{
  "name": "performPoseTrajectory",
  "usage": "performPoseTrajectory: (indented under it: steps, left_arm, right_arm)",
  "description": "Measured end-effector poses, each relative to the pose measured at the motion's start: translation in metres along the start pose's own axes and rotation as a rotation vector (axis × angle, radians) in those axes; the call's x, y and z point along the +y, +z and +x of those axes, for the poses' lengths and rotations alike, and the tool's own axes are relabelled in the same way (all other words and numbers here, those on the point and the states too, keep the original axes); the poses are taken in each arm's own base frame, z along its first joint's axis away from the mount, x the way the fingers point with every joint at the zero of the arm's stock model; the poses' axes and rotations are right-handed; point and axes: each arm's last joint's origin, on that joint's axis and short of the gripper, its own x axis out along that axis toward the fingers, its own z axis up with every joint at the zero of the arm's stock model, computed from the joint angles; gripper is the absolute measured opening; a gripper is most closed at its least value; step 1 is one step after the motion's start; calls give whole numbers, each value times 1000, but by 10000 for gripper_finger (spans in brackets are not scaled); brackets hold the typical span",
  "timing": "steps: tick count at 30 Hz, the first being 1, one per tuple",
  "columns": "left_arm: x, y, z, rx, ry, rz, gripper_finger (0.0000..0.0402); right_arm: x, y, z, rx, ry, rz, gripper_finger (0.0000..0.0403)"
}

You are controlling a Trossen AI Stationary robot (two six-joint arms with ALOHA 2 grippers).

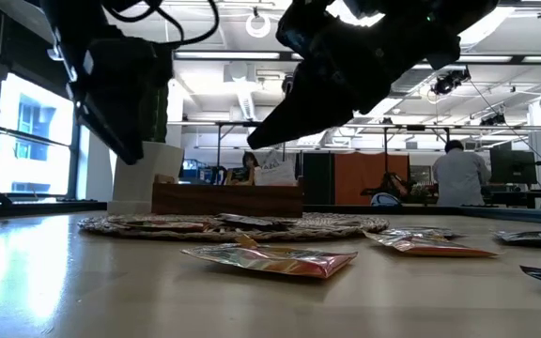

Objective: Pick & Place Tea
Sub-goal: Put the orange tea bag into the middle section of the wooden organizer

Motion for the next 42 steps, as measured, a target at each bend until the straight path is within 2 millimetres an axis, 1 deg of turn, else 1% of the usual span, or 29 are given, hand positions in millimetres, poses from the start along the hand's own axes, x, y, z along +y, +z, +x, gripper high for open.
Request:
performPoseTrajectory:
  steps: [7, 9, 12, 15, 17, 19, 24, 29, 35, 39, 42]
  left_arm:
    - [-2, -3, 13, 32, 42, 25, 140]
    - [-4, -2, 19, 14, 59, 50, 140]
    - [-3, -3, 24, 11, 93, 129, 140]
    - [-6, -3, 27, 39, 65, 119, 140]
    - [-9, -2, 30, 44, 20, 97, 140]
    - [-10, -2, 30, 50, 12, 96, 140]
    - [-11, -1, 30, 38, 2, 96, 140]
    - [-11, -1, 30, 34, 3, 95, 140]
    - [-11, -1, 30, 34, 3, 96, 140]
    - [-11, -1, 30, 34, 4, 96, 140]
    - [-11, -1, 30, 34, 4, 96, 140]
  right_arm:
    - [-2, -2, 1, 20, 78, -19, 122]
    - [-1, -4, 0, 38, 98, -20, 122]
    - [0, -10, -1, 113, 149, 6, 122]
    - [4, -20, -4, 236, 179, 94, 122]
    - [8, -28, -7, 315, 168, 111, 122]
    - [14, -33, -10, 369, 158, 93, 122]
    - [23, -39, -14, 438, 163, 100, 122]
    - [19, -49, -19, 550, 75, 114, 122]
    - [18, -51, -20, 572, 75, 149, 122]
    - [19, -56, -15, 594, 76, 165, 122]
    - [20, -64, -9, 630, 67, 158, 116]
